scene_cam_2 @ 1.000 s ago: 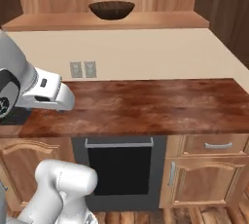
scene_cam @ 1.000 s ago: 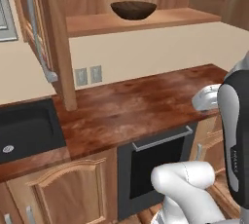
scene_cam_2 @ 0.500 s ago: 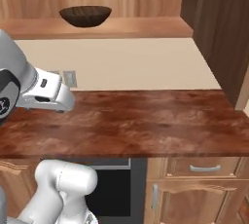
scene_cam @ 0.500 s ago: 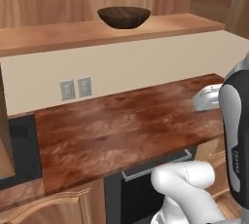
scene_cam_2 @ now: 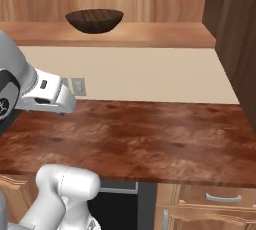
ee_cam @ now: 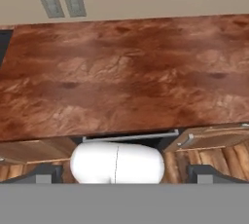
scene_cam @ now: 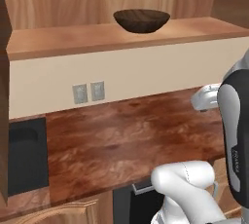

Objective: Pick up the bowls from the cabinet and place each bowl in front of a stool on the dining counter.

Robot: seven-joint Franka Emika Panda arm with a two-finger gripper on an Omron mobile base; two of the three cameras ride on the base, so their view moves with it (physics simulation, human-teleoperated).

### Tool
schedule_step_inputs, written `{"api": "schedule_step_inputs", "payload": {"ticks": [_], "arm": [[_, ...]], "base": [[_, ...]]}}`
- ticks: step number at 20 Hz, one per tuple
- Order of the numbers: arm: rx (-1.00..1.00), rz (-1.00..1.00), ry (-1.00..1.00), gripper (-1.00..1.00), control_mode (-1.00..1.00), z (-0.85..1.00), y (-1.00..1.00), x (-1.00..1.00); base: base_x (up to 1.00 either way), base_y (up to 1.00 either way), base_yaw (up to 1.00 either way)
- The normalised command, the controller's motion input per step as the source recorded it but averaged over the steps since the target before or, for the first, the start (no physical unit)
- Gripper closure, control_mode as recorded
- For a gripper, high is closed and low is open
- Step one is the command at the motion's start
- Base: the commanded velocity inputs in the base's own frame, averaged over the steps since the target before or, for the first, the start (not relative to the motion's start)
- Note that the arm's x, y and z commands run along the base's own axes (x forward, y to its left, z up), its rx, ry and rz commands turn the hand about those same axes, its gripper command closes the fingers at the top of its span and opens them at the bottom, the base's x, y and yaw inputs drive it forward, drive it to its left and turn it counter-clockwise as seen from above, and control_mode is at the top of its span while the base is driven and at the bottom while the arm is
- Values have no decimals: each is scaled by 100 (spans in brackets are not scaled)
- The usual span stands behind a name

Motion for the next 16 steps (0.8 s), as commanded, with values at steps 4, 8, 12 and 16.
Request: {"api": "schedule_step_inputs", "payload": {"ticks": [4, 8, 12, 16], "arm": [[0, 0, 0, -100, 100, 0, 0, 0], [0, 0, 0, -100, 100, 0, 0, 0], [0, 0, 0, -100, 100, 0, 0, 0], [0, 6, 0, -100, -100, 0, 9, 0]], "base": [[29, 0, 25], [8, 0, 25], [0, 0, 24], [0, 9, 7]]}}
